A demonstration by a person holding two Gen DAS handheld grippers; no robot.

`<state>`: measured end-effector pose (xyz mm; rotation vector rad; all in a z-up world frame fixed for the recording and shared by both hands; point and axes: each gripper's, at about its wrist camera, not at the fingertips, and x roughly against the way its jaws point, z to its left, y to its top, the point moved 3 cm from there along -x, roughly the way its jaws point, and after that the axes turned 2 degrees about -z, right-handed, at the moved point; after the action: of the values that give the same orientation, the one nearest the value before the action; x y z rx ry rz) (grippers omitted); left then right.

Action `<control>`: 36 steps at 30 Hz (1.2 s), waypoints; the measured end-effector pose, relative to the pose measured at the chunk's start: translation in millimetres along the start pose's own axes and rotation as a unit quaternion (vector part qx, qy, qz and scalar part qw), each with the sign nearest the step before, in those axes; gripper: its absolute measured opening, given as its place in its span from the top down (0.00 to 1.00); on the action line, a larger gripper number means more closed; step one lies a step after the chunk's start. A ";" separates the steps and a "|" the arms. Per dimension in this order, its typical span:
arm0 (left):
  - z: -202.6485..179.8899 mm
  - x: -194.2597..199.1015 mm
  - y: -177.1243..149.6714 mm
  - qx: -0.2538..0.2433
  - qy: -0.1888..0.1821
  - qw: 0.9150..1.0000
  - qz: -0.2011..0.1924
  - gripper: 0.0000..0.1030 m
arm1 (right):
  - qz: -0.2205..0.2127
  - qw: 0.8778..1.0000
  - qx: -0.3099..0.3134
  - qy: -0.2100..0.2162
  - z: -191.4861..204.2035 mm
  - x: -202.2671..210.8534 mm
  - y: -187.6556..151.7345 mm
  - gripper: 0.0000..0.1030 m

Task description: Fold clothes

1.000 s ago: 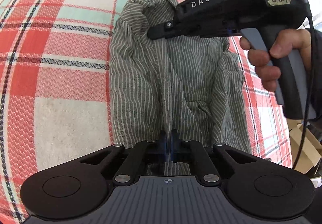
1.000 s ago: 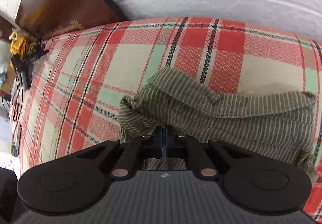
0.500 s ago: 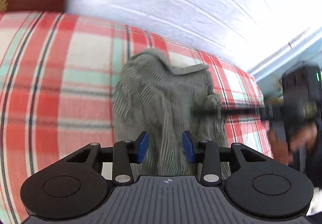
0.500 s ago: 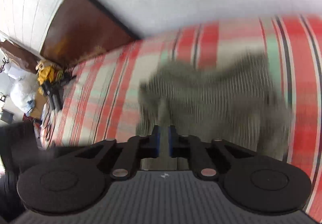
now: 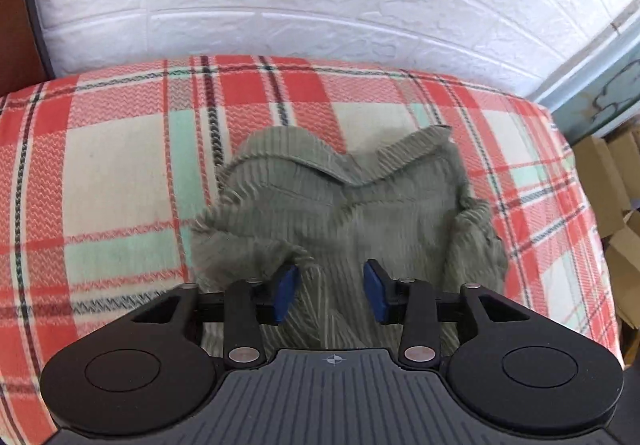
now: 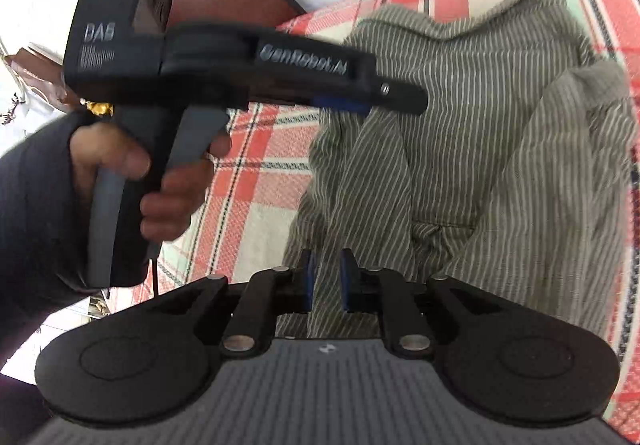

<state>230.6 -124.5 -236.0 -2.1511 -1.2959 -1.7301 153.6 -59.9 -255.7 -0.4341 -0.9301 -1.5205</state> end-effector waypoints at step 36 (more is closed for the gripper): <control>11.3 7.7 -32.5 0.054 -0.028 0.998 -0.011 0.50 | -0.082 0.989 -0.094 -0.086 -86.6 65.6 30.0 0.96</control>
<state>218.0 -93.5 -247.0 -2.1481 -1.3974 -1.5785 190.6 -166.2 -250.7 -0.6450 -0.9788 -1.7491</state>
